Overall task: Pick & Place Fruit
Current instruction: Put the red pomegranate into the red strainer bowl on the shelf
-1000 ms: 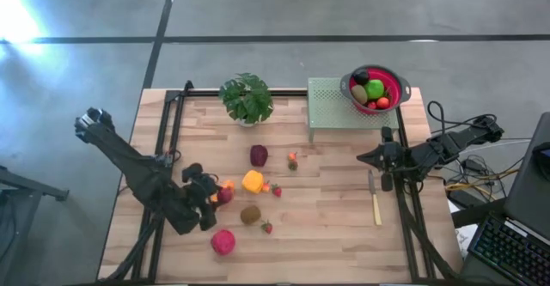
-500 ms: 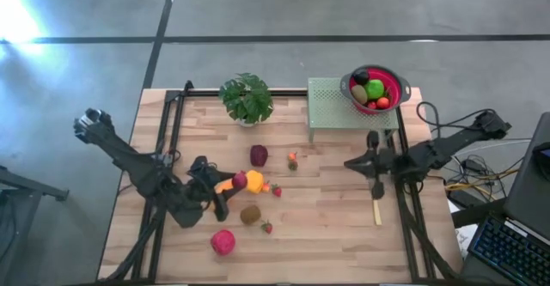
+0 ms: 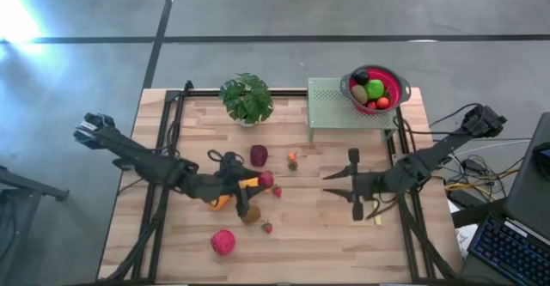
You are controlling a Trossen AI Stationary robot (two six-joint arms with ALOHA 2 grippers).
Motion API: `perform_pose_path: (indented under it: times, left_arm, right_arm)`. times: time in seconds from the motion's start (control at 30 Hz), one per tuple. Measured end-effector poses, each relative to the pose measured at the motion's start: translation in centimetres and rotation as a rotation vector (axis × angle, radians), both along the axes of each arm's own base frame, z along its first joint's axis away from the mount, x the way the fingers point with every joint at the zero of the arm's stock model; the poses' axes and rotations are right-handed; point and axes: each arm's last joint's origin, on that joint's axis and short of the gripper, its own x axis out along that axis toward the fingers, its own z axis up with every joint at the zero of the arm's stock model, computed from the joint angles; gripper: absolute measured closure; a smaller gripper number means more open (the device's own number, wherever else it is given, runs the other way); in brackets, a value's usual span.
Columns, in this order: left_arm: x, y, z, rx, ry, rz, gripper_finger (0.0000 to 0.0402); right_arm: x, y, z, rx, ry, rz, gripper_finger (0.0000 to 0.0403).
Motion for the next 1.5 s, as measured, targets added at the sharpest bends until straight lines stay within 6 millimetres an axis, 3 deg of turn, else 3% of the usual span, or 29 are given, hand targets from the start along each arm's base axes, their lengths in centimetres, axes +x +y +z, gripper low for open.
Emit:
perform_pose_path:
  times: [0.33, 0.73, 0.97, 1.17, 1.5]
  left_arm:
    - [1.3, 1.9, -0.1, -0.070, -0.177, -0.052, 0.0199]
    - [1.7, 3.1, 0.1, -0.184, -0.236, -0.037, 0.0199]
    - [2.0, 3.6, 0.8, -0.216, -0.305, -0.064, 0.0199]
    - [2.1, 4.0, 0.8, -0.257, -0.305, -0.112, 0.0199]
    - [2.2, 4.0, 0.9, -0.193, -0.296, -0.196, 0.0199]
  right_arm:
    - [2.3, 1.7, 1.4, -0.117, 0.096, -0.252, 0.0168]
    - [4.8, 3.4, 2.7, -0.189, 0.186, -0.238, 0.0052]
    - [6.7, 4.7, 2.0, -0.271, 0.215, -0.218, 0.0040]
    - [8.2, 5.5, 2.6, -0.370, 0.184, -0.254, 0.0039]
    - [11.8, 4.1, 3.2, -0.399, 0.140, -0.285, 0.0039]
